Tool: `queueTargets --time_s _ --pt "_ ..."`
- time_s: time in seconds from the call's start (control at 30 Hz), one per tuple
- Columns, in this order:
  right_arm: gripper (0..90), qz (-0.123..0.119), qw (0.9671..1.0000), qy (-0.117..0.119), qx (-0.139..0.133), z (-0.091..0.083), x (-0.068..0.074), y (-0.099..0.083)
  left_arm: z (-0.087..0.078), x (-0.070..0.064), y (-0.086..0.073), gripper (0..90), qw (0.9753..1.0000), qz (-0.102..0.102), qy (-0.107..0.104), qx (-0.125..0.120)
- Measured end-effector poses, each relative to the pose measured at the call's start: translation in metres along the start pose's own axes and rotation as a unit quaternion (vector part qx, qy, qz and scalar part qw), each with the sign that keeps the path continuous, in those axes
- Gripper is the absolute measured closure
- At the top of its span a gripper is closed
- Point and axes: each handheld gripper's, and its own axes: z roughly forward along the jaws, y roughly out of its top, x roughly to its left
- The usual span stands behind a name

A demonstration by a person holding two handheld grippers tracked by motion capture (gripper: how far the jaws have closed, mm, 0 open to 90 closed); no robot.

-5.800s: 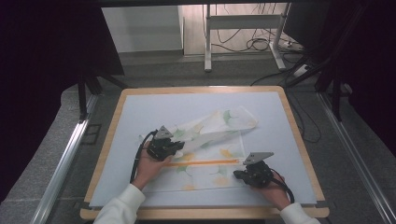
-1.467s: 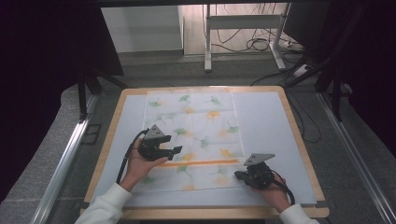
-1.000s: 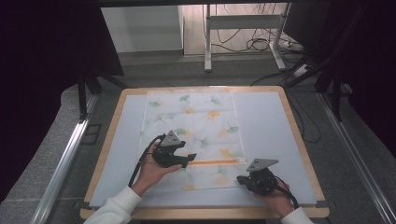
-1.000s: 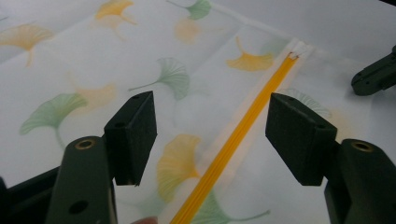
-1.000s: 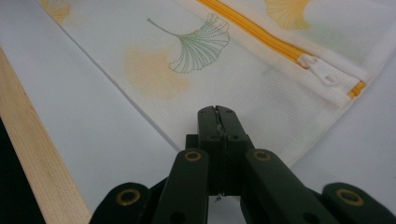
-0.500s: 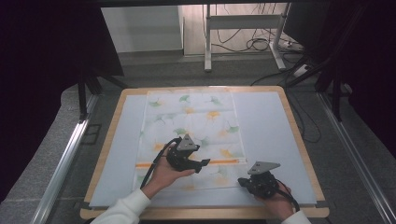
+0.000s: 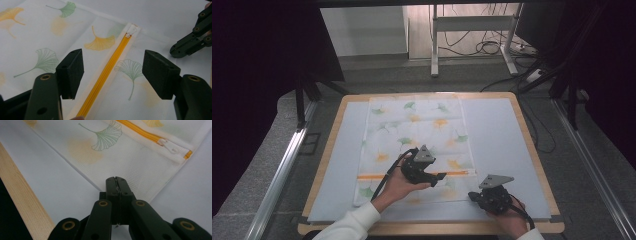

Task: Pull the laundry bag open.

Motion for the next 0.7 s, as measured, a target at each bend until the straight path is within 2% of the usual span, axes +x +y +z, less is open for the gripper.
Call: queueTargets --time_s 0.13,0.17,0.2,0.23,0.27,0.43,0.47,0.5,0.63,0.7 --pt "89.1 0.002 1.0 -0.001 0.0 -0.001 0.0 -0.001 0.005 -0.003 0.003 33.8 1.0 0.005 -0.004 0.003" --pt "89.1 0.001 1.0 0.0 0.0 -0.001 -0.001 -0.001 0.007 -0.004 0.003 33.8 1.0 0.001 -0.005 0.0" --pt "89.2 0.003 1.0 0.0 0.0 -0.001 -0.001 -0.001 0.007 -0.004 0.004 33.8 1.0 0.007 -0.005 0.005" --pt "89.1 0.002 1.0 0.0 0.0 -0.001 -0.001 -0.001 0.009 -0.005 0.004 33.8 1.0 0.002 -0.006 0.001" --pt "89.1 0.002 1.0 0.0 0.0 -0.001 -0.001 -0.001 0.01 -0.005 0.005 33.8 0.9999 0.007 -0.006 0.006" --pt "89.1 0.003 1.0 -0.001 0.0 0.0 -0.001 -0.001 0.017 -0.008 0.006 33.9 0.9999 0.004 -0.008 0.007" --pt "89.1 0.004 1.0 -0.001 -0.001 0.0 -0.001 -0.001 0.018 -0.008 0.007 34.0 0.9999 0.01 -0.008 0.011" --pt "89.1 0.004 1.0 -0.001 -0.001 0.0 -0.001 0.0 0.02 -0.009 0.007 34.0 0.9999 0.005 -0.008 0.008" --pt "89.1 0.005 1.0 0.001 -0.004 0.001 -0.002 0.0 0.024 -0.009 0.01 34.0 0.9998 0.013 -0.01 0.014" --pt "89.1 0.005 1.0 0.0 -0.003 0.001 -0.003 0.0 0.026 -0.009 0.011 34.0 0.9998 0.009 -0.012 0.01"
